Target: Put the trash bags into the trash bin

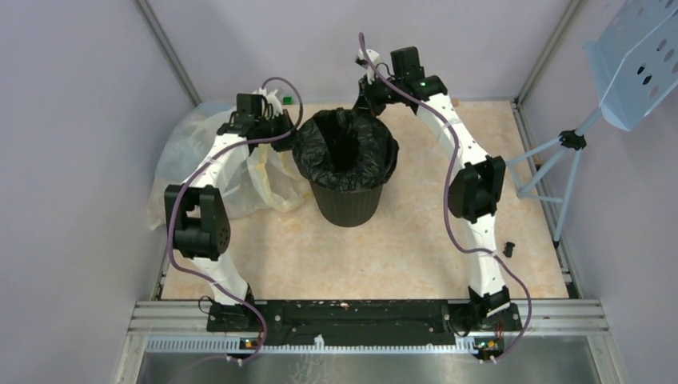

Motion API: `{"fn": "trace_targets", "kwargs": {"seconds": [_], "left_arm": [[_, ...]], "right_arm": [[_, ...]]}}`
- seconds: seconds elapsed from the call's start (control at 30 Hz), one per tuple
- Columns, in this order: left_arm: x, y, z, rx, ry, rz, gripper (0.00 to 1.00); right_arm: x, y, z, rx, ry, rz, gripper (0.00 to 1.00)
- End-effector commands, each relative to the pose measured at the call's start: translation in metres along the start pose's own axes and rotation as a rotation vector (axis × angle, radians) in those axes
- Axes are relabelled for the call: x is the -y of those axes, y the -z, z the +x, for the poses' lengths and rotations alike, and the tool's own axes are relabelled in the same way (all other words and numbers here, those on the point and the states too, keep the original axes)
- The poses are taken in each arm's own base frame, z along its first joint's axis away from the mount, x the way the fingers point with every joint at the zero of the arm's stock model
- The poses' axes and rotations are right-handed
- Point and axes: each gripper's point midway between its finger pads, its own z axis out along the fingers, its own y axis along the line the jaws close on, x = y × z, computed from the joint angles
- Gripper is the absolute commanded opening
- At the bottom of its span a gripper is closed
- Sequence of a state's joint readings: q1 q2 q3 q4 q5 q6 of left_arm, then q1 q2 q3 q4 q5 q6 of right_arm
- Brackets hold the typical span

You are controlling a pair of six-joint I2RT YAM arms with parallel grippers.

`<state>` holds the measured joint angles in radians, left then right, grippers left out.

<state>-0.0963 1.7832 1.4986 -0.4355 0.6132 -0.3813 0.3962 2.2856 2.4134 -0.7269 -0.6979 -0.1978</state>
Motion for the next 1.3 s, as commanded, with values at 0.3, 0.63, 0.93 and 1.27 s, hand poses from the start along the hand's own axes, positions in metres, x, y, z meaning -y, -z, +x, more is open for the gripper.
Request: {"fn": "trace_targets", "kwargs": {"seconds": [0.3, 0.63, 0.93, 1.27], "left_arm": [[0.007, 0.009, 0.017, 0.041, 0.004, 0.026, 0.0], [0.017, 0.029, 0.03, 0.075, 0.047, 0.035, 0.0], [0.02, 0.03, 0.057, 0.056, 0.083, 0.104, 0.0], [0.025, 0.032, 0.054, 0.056, 0.064, 0.119, 0.0]], "right_arm": [[0.036, 0.097, -0.08, 0.246, -0.239, 0.351, 0.57], [-0.002, 0.173, -0.019, 0.369, -0.54, 0.58, 0.6], [-0.069, 0.174, 0.049, 0.421, -0.692, 0.377, 0.41], [-0.087, 0.156, 0.078, 0.365, -0.725, 0.264, 0.43]]}}
